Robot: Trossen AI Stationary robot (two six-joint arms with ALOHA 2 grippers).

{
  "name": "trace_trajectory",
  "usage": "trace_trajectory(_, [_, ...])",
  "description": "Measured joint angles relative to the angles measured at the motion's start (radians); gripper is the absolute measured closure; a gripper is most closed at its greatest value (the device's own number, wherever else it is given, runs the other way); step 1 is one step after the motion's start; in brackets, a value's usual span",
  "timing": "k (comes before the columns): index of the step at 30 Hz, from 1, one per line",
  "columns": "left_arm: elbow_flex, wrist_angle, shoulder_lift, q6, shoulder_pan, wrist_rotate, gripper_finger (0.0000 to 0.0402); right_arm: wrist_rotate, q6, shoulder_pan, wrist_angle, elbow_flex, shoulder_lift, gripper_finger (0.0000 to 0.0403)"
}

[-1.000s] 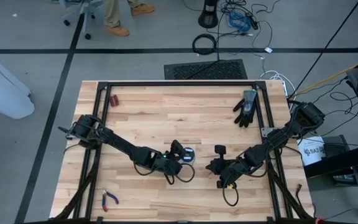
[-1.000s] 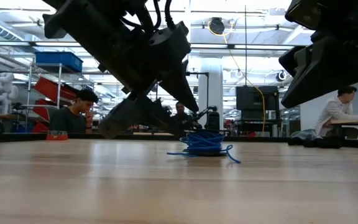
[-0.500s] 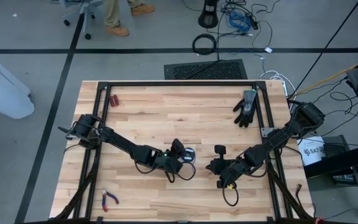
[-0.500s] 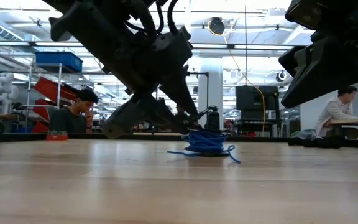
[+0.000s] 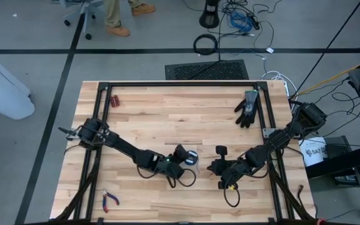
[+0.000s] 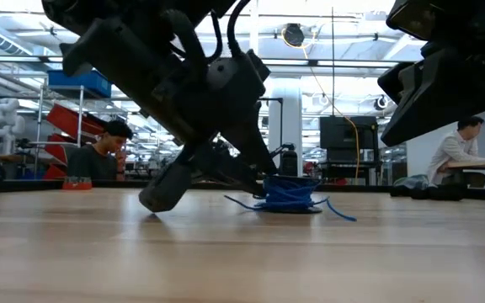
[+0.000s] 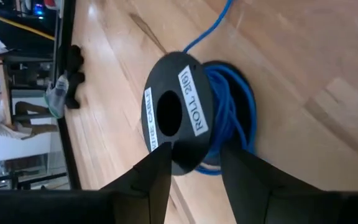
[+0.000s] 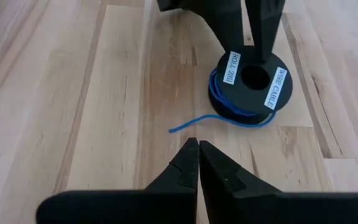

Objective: Coil cords
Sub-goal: Uncoil the blue wire from the spool

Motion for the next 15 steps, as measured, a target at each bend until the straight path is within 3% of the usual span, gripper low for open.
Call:
trace_trajectory(9, [0.0,0.009,0.0,0.017,-0.004,-0.004,0.0268,0.001,0.001,0.0,0.0,0.0,0.0,0.0403])
trace_trajectory(15, [0.0,0.012,0.0,0.015,-0.004,-0.004,0.0326,0.001,0.001,0.0,0.0,0.0,0.0,0.0403])
